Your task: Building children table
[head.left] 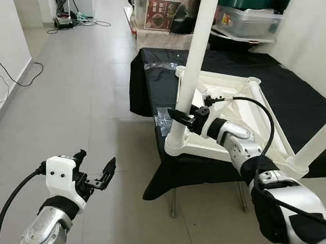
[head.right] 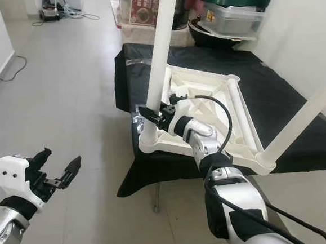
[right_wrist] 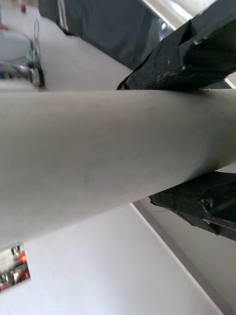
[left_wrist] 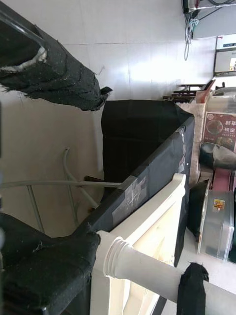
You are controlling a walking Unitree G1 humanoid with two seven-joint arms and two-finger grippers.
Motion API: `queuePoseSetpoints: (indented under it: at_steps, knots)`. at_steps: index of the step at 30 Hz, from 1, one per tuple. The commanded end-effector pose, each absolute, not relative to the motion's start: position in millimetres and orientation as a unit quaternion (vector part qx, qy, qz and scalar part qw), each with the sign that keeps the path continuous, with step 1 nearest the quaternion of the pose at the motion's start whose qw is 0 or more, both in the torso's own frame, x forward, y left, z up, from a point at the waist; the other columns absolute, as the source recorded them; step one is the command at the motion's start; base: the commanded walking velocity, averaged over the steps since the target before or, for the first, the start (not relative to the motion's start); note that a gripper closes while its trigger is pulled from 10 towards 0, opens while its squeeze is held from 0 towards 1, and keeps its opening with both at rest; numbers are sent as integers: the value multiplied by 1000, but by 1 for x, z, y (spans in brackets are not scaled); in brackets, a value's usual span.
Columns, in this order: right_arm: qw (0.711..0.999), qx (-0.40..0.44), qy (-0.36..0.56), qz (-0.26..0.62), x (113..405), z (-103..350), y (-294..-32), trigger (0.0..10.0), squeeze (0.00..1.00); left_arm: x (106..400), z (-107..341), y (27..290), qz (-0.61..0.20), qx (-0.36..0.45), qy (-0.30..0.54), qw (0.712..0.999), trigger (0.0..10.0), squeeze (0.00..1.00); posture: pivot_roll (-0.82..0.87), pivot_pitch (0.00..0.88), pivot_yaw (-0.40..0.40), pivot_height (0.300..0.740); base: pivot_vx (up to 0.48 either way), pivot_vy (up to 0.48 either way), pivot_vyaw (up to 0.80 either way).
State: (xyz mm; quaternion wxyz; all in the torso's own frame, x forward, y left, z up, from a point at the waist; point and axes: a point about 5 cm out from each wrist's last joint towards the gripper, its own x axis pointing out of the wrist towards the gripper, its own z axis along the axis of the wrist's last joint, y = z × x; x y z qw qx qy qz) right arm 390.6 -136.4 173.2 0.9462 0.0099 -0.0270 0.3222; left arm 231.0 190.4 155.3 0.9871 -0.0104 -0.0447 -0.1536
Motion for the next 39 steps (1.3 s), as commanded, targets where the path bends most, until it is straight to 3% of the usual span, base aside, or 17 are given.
queuePoseSetpoints:
  at_steps: [1, 2, 3, 4, 6, 9, 16, 17, 21, 22, 27, 28, 29, 31, 33, 39]
  knots:
    - [977, -6, -11, 212, 396, 167, -144, 0, 0, 228, 155, 187, -163, -13, -40, 986, 10000, 0, 182, 0, -178, 740, 0, 0, 0]
    - [996, -8, 7, 86, 399, 162, -163, 0, 0, 228, 156, 187, -163, -13, -41, 986, 10000, 0, 176, 0, -178, 740, 0, 0, 0]
    - [996, -8, 7, 86, 399, 162, -163, 0, 0, 228, 156, 187, -163, -13, -41, 986, 10000, 0, 176, 0, -178, 740, 0, 0, 0]
    - [1000, -11, 19, 2, 398, 158, -176, 0, 0, 228, 156, 187, -162, -13, -42, 986, 10000, 0, 174, 0, -177, 740, 0, 0, 0]
    - [976, -20, 92, -198, 382, 128, -215, 0, 0, 227, 156, 186, -161, -14, -43, 986, 10000, 0, 175, 0, -179, 740, 0, 0, 0]
    - [959, -51, 91, -264, 369, 116, -225, 0, 0, 227, 156, 186, -160, -13, -43, 986, 10000, 0, 173, 0, -174, 740, 0, 0, 0]
    - [971, -62, 82, -214, 365, 112, -202, 0, 0, 227, 156, 188, -162, -13, -42, 986, 10000, 0, 146, 0, -161, 740, 0, 0, 0]
    - [975, -60, 91, -192, 367, 111, -196, 10000, 0, 228, 156, 188, -162, -13, -42, 986, 10000, 0, 146, 0, -161, 740, 0, 0, 0]
    - [989, -29, 71, -128, 374, 117, -179, 10000, 0, 229, 156, 187, -161, -13, -42, 986, 10000, 0, 154, 0, -166, 740, 0, 0, 0]
    - [992, -21, 54, -112, 376, 122, -176, 10000, 1000, 229, 156, 188, -160, -13, -42, 986, 10000, 0, 154, 0, -166, 740, 0, 0, 0]
    - [995, -6, -3, -95, 385, 148, -174, 10000, 1000, 227, 155, 188, -157, -13, -42, 987, 10000, 0, 154, 0, -166, 740, 0, 0, 0]
    - [997, 0, -30, -67, 390, 162, -173, 10000, 0, 227, 155, 188, -157, -14, -42, 987, 10000, 0, 154, 0, -166, 740, 0, 0, 0]
    - [998, -8, -67, -2, 393, 181, -172, 10000, 0, 228, 155, 188, -158, -15, -42, 986, 10000, 0, 154, 0, -166, 740, 0, 0, 0]
    - [997, -12, -76, 20, 394, 186, -172, 10000, 0, 228, 155, 188, -159, -15, -42, 986, 10000, 0, 154, 0, -166, 740, 0, 0, 0]
    - [984, -2, -95, 148, 394, 195, -167, 10000, 0, 229, 155, 187, -162, -16, -42, 986, 10000, 0, 151, 0, -164, 740, 0, 0, 0]
    - [955, -24, -44, 293, 391, 184, -163, 10000, 0, 230, 154, 186, -164, -17, -42, 986, 10000, 0, 154, 0, -161, 740, 0, 0, 0]
